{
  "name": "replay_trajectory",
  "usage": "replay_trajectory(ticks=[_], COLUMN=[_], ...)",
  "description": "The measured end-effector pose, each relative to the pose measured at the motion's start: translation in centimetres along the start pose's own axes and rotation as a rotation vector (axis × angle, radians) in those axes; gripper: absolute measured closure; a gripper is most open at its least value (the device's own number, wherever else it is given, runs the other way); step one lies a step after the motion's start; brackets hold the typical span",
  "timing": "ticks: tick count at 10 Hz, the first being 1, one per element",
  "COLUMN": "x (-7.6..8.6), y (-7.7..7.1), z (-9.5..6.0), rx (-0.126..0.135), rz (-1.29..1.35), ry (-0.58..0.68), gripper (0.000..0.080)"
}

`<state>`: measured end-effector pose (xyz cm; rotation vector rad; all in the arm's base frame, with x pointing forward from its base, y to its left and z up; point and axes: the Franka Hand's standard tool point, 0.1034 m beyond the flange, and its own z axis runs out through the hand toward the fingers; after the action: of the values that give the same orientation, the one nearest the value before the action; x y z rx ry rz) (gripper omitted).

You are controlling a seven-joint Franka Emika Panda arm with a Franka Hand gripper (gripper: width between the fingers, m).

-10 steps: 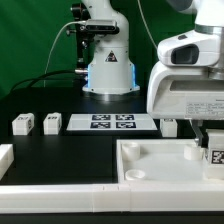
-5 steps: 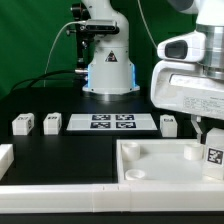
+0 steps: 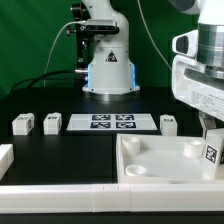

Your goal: Assemble one leg

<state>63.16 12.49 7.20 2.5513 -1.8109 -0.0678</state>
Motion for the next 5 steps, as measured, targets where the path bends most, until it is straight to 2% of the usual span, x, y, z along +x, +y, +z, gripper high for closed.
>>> replay_trajectory(ticks=[4,5], x=[0.09,-0.03], y=[-0.04,-0.03], z=[-0.08,-0.04], rx=[0.002,0.002], rz=[0.333,0.318], ry=[0.005,0.003], gripper=[0.0508,0.0451])
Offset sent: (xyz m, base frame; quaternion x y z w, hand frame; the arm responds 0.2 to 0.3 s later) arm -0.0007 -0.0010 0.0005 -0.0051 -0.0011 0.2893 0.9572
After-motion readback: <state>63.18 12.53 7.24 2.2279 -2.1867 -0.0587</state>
